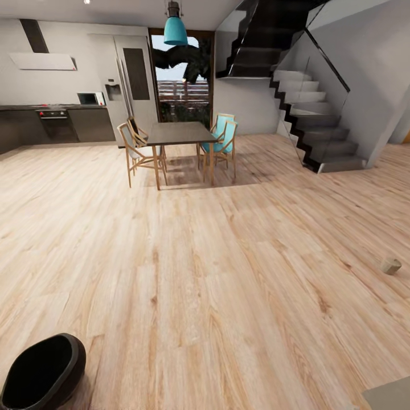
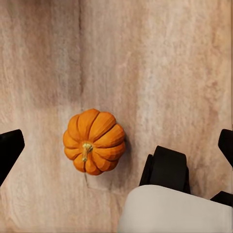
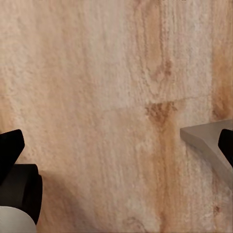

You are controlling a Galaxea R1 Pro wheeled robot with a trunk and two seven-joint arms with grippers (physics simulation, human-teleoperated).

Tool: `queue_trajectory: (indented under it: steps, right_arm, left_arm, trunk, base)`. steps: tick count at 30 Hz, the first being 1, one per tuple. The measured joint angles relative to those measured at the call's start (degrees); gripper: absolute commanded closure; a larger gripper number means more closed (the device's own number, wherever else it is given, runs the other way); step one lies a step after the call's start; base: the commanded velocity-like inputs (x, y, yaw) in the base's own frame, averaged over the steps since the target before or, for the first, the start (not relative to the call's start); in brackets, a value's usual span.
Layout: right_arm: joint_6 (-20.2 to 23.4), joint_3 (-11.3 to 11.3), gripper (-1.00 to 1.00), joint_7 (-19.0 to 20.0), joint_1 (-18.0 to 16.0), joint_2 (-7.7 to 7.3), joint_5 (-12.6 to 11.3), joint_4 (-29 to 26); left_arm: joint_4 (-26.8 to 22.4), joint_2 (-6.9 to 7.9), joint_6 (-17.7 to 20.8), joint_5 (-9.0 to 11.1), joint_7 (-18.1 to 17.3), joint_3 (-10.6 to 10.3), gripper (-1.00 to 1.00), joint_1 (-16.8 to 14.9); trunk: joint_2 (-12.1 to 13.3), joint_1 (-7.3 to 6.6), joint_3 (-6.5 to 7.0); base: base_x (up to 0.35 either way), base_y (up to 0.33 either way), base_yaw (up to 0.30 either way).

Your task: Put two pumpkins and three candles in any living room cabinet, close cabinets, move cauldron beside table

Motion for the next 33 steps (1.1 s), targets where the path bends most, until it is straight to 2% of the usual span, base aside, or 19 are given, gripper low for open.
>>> queue_trajectory:
  steps: [11,33]
  right_arm:
    - [-0.04,-0.25,-1.00,-0.15,-0.09,-0.04,-0.32,-0.08]
    - [-0.03,-0.26,-1.00,-0.16,-0.06,-0.04,-0.23,0.01]
  left_arm:
    - [-0.12,-0.41,0.04,-0.16,-1.31,-0.07,-1.00,0.00]
    - [-0.12,-0.42,0.02,-0.17,-1.41,-0.07,-1.00,0.00]
  trunk:
    - [0.00,0.00,0.00]
    - [0.00,0.00,0.00]
  base:
    - [0.276,-0.014,0.001]
    - [0.325,-0.078,0.000]
